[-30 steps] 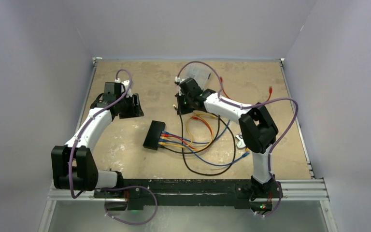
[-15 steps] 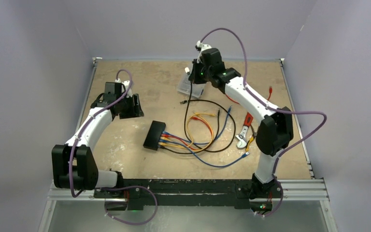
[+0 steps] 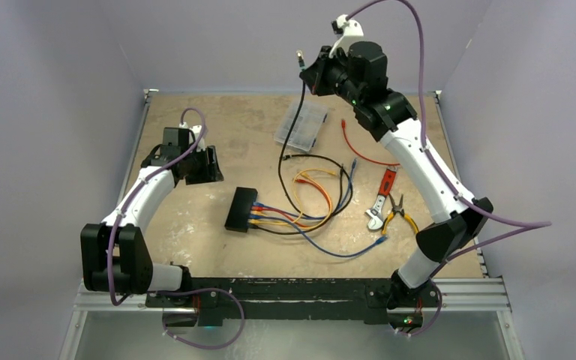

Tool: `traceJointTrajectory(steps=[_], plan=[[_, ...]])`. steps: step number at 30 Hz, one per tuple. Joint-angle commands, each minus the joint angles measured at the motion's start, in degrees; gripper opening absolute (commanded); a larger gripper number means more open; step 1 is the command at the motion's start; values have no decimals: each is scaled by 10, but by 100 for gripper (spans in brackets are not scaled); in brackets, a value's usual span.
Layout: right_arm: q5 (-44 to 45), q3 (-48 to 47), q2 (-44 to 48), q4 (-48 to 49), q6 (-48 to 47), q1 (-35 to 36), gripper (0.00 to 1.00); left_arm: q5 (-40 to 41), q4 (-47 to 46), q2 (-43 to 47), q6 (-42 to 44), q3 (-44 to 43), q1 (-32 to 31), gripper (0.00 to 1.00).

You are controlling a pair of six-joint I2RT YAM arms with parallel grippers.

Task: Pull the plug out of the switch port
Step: Place the connector at the center of the board.

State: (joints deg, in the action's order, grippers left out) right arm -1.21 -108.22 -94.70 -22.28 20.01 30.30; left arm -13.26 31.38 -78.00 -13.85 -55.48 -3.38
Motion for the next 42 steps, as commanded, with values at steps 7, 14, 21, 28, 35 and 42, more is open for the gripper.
traceJointTrajectory(steps=[7,14,21,28,35,42], plan=[[-11,-139,27,24,11,-3,0,-9,-8,-3,13,-3,3,52],[-25,-168,53,59,31,-4,0,-10,-9,-5,13,-3,3,52],[-24,-209,67,76,41,-4,2,-14,-9,-8,13,-2,3,52],[-12,-194,59,73,33,-5,5,-18,-10,-10,13,-2,3,52],[-38,0,54,93,53,-8,4,-21,-10,-17,13,-2,3,52],[-147,145,-11,114,83,-23,6,-24,-10,-20,13,-2,3,52]])
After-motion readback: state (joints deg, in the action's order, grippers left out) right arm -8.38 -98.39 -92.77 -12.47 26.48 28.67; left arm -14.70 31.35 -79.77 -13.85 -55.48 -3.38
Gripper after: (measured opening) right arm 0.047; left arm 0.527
